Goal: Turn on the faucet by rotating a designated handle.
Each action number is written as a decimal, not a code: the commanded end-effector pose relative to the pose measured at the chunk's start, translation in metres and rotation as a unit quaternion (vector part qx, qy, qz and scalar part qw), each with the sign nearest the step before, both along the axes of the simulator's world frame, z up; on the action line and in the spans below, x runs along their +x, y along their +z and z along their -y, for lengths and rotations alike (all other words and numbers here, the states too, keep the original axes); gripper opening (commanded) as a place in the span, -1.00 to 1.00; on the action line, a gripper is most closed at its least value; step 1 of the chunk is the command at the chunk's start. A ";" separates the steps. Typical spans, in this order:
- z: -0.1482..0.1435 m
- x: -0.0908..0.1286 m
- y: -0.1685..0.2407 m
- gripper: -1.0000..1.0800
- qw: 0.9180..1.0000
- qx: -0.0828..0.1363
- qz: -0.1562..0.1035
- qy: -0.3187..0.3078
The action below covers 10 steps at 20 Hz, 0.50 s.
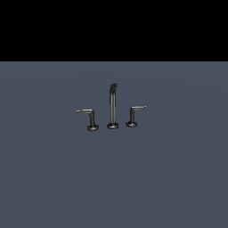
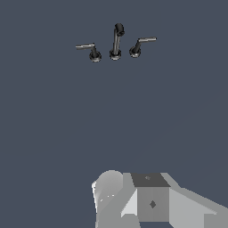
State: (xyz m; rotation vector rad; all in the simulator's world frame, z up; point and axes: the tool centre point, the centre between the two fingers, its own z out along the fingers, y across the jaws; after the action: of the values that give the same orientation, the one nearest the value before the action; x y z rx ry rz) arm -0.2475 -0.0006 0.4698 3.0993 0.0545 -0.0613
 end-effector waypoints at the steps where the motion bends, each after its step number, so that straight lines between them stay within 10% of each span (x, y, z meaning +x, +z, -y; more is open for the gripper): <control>1: 0.000 0.000 0.000 -1.00 1.000 0.000 0.000 0.000; 10: -0.018 0.002 -0.009 -1.00 0.999 -0.004 -0.014 0.037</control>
State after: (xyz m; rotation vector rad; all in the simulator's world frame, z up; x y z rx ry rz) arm -0.2460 0.0145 0.4619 3.0877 0.1508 -0.0954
